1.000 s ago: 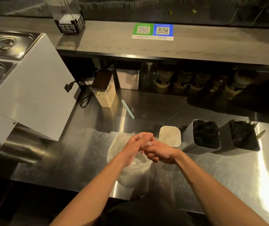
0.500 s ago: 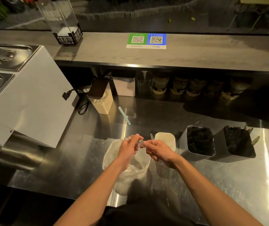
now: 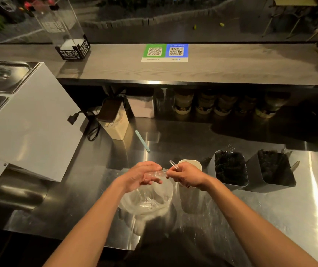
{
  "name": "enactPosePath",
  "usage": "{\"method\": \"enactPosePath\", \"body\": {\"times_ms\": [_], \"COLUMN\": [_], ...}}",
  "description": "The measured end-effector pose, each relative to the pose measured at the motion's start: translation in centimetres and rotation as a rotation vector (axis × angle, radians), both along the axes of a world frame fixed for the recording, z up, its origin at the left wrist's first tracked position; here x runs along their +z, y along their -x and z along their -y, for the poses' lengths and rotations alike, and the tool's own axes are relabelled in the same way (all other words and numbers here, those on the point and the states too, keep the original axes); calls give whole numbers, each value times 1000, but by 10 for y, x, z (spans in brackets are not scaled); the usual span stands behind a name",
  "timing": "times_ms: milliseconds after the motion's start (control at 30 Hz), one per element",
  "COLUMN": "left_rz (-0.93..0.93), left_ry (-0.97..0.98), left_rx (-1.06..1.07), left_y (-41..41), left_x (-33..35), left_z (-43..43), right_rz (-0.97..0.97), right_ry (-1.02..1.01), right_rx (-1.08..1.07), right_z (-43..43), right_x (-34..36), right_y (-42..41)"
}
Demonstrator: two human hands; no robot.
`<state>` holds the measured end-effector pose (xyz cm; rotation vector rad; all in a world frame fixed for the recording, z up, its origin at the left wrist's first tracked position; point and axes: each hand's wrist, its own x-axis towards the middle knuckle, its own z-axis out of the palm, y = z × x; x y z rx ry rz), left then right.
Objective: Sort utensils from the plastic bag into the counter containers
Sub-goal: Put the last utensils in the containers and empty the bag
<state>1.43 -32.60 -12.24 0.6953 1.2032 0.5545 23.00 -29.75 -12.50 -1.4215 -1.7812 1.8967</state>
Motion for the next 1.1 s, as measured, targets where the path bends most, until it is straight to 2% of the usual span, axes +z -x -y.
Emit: {"method": "enactPosePath", "body": {"times_ms": [133, 233, 333, 433, 567, 667, 800, 867, 933, 1100], "left_rz": [-191, -240, -161, -112, -98, -116, -195, -230, -243, -174], "left_ry": [47, 37, 20, -6, 7, 18, -23, -47, -44, 13], "left_rx": [-301, -367, -238, 15, 366, 472, 481, 453, 406, 392], "left_y": [-5, -13, -15, -16, -34, -59, -84, -90, -93, -93], "left_x": [2, -6, -18, -26, -33, -34, -32, -30, -29, -31], "left_z": [-8, -8, -3, 3, 7, 8, 4, 3, 5, 11], "right_rz": [66, 65, 32, -44, -392, -603, -700, -686, -571, -261], "right_ry": [1, -24, -35, -14, 320, 508, 584, 581, 499, 233], "right_rx": [138, 137, -33, -317, -736, -953, -1096, -1165, -1167, -1013], "right_z": [-8, -12, -13, -13, -15, -14, -10, -8, -5, 3], "right_x": [3, 3, -4, -6, -4, -7, -10, -9, -8, -8], "right_y": [-1, -3, -6, -8, 3, 17, 36, 43, 48, 52]}}
